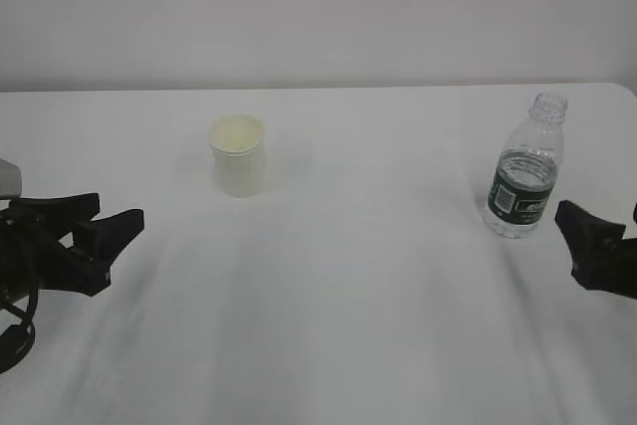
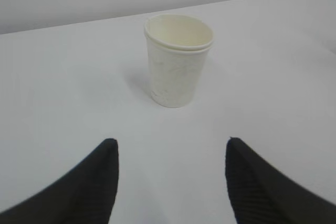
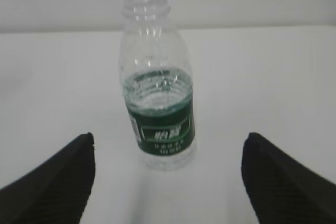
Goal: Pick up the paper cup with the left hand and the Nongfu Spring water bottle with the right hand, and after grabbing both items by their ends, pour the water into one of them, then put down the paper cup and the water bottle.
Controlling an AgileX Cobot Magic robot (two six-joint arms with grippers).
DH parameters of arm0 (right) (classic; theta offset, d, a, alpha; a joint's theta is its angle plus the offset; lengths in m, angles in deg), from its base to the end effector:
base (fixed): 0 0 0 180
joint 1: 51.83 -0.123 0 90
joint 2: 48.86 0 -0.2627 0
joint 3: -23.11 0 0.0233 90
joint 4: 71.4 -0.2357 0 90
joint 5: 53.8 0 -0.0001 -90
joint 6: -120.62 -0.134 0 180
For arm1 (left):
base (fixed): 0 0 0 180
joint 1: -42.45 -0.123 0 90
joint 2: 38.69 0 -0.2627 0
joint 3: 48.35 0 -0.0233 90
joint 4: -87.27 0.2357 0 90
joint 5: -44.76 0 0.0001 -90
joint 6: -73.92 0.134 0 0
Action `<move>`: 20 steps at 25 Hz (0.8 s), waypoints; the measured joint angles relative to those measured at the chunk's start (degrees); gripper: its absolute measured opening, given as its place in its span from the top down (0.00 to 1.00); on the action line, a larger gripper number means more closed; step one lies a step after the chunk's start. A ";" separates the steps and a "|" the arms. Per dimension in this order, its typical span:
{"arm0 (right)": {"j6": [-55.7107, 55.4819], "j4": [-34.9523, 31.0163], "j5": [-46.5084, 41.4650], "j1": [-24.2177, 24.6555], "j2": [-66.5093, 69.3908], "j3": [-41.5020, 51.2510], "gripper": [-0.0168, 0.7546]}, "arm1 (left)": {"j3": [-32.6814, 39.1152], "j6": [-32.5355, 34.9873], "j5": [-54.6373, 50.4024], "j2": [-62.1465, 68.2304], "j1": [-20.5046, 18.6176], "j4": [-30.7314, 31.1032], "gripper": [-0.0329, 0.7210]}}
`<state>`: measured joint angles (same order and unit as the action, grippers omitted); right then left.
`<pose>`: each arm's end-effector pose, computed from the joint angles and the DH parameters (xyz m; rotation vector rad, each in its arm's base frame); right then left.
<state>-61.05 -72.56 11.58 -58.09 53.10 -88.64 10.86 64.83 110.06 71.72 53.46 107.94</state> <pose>0.2458 0.0245 0.1173 -0.0526 1.8298 0.0865 0.2658 -0.0955 0.1069 0.4025 1.8097 -0.4366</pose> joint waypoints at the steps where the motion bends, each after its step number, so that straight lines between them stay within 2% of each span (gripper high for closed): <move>1: 0.00 0.00 0.09 0.00 2.16 0.00 0.12 | 0.00 0.00 0.00 0.00 0.00 0.00 0.35; 9: -4.11 0.47 0.12 0.00 16.28 -2.61 0.14 | 0.00 0.00 0.04 0.00 0.00 0.00 0.35; 20: -4.63 3.30 0.22 0.00 17.31 -7.59 0.14 | 0.00 0.00 0.04 0.00 0.00 0.12 0.35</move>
<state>-65.68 -69.26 11.80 -58.09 70.41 -96.23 10.86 64.83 110.10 71.72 53.46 108.06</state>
